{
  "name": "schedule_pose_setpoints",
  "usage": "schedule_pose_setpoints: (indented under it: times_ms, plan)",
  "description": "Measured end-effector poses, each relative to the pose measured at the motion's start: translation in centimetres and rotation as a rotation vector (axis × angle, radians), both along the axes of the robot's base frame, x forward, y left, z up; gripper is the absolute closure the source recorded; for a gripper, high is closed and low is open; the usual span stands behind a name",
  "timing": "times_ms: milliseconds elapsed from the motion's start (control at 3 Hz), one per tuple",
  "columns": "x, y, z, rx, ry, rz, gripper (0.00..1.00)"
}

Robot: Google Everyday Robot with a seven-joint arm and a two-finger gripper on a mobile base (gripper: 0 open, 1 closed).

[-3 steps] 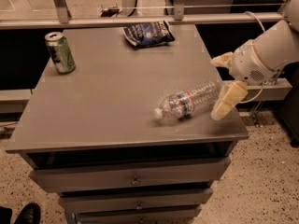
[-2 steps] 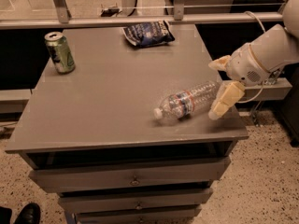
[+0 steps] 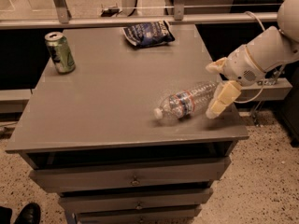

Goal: Move water bottle near green can

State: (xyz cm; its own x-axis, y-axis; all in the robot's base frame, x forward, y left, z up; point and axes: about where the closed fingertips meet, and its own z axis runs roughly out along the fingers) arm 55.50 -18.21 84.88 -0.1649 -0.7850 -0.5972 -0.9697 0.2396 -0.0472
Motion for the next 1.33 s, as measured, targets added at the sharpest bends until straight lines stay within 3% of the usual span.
schedule_pose_setpoints:
  times_ms: [1000, 1333]
  plan:
    - [0.5, 0.3, 0.9, 0.011, 0.008, 0.014, 0.69]
    - [2.0, -0.4, 3.6, -0.003, -0.048, 0.014, 0.99]
